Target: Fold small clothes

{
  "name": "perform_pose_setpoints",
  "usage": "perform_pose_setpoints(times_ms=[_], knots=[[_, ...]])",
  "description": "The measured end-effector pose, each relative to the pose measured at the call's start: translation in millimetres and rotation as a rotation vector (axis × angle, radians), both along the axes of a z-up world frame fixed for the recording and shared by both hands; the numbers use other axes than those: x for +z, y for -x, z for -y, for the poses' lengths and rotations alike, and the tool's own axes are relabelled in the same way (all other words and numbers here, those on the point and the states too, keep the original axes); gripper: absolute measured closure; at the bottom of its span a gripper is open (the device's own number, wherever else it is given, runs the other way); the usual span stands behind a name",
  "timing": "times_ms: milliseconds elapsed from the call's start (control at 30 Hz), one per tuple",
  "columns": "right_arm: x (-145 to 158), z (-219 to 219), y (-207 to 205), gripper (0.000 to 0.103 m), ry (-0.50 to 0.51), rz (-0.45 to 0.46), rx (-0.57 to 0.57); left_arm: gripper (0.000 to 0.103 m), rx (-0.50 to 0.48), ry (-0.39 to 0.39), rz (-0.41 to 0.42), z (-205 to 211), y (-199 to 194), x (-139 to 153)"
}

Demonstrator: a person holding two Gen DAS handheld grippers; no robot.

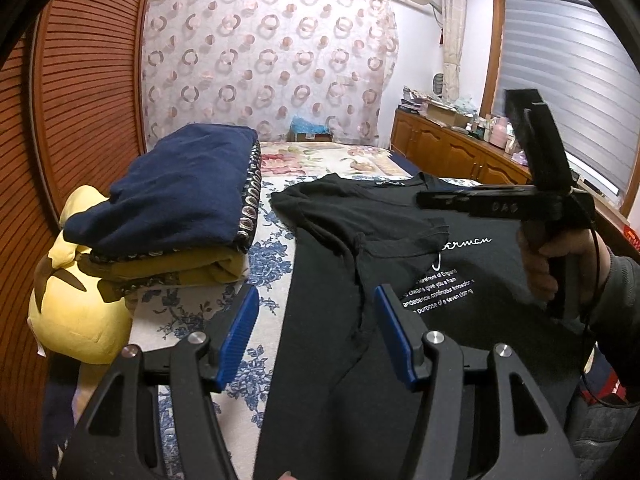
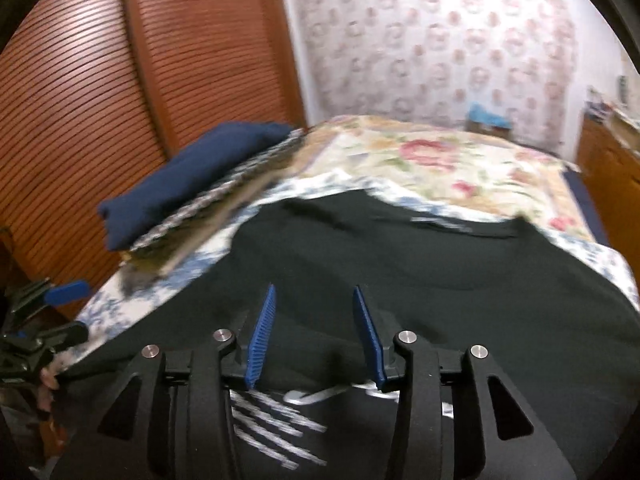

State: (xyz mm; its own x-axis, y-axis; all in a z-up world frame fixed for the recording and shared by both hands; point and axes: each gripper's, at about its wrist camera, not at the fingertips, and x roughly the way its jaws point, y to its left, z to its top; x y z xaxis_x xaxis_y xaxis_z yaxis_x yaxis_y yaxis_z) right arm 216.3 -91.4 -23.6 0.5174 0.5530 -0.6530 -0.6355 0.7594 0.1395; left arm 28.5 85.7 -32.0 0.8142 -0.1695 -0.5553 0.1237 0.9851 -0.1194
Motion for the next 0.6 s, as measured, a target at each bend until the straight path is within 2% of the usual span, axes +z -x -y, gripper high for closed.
perform_pose_setpoints(times_ms=[167, 333, 400, 433, 467, 533, 600], knots=[[-19, -53, 0, 0.063, 0.040, -0.065, 0.141, 0.044, 0.011, 0.001, -0.003, -5, 2, -2], [-41, -75, -8, 0.063, 0.129, -0.094, 0.127, 0.044, 0.024, 0.012, -0.006, -11, 3, -5], [-48, -75, -13, 0.068, 0.139, -0.113, 0.120, 0.044, 0.024, 0.013, -0.008, -11, 4, -6], [-49, -75, -13, 0.075, 0.142, -0.111, 0.122, 0.044, 0.023, 0.013, -0.009, -11, 4, -6], [-49, -74, -11, 0.087, 0.139, -0.106, 0.137, 0.044, 0.022, 0.014, -0.009, -11, 5, -7], [-49, -73, -8, 0.096, 0.137, -0.109, 0.161, 0.044, 0.023, 0.015, -0.011, -11, 5, -7], [-46, -69, -2, 0.098, 0.131, -0.093, 0.169, 0.044, 0.024, 0.018, -0.011, -11, 5, -8]])
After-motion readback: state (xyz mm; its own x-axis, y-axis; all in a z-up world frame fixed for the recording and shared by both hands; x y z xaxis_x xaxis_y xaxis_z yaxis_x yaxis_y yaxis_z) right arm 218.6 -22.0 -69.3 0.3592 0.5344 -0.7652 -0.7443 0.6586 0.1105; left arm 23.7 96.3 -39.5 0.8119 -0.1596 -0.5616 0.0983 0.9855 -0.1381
